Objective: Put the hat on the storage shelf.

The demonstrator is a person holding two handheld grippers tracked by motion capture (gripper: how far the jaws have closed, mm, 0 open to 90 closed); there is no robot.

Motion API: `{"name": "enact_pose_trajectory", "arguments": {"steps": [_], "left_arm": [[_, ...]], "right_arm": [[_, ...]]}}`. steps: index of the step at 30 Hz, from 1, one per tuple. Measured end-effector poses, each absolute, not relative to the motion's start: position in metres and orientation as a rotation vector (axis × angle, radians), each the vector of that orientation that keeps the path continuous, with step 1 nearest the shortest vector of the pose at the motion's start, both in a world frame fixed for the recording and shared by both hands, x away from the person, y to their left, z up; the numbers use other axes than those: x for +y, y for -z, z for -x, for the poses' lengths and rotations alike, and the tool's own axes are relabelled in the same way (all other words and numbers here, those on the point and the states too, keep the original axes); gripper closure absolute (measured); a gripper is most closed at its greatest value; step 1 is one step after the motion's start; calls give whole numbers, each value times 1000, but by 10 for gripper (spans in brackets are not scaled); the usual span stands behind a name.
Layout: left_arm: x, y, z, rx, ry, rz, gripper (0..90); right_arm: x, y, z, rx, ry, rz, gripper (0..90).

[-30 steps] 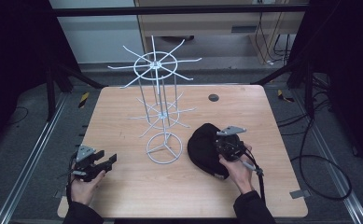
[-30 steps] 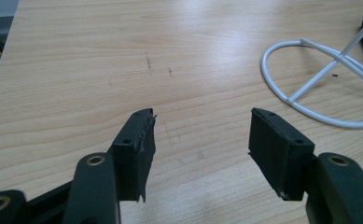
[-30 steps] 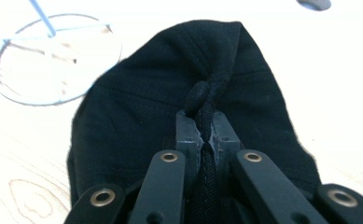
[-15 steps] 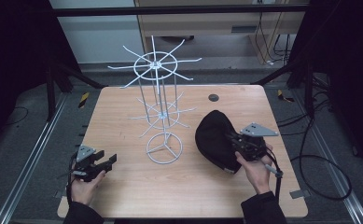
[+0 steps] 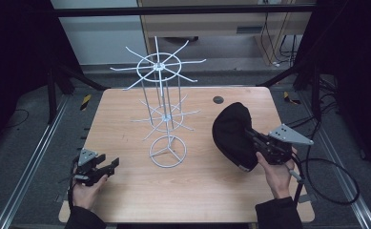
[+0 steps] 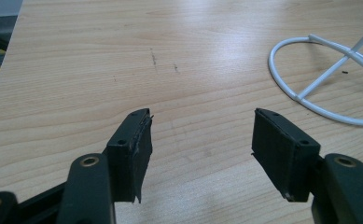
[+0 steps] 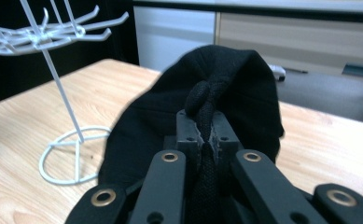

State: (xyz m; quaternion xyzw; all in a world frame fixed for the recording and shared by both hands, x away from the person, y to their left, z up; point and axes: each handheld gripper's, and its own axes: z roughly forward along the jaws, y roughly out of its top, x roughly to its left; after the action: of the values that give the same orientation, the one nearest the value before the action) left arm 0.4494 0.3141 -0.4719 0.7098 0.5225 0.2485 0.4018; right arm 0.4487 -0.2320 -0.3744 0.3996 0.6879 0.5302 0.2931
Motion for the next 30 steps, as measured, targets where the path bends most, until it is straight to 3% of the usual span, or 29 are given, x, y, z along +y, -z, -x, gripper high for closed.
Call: {"name": "enact_pose_trajectory", "arguments": {"steps": [30], "left_arm": [[313,472,-449,1314,-632,-1798,363]], "right_arm": [[-227,309,-410,1677,-1620,-753,861]]}}
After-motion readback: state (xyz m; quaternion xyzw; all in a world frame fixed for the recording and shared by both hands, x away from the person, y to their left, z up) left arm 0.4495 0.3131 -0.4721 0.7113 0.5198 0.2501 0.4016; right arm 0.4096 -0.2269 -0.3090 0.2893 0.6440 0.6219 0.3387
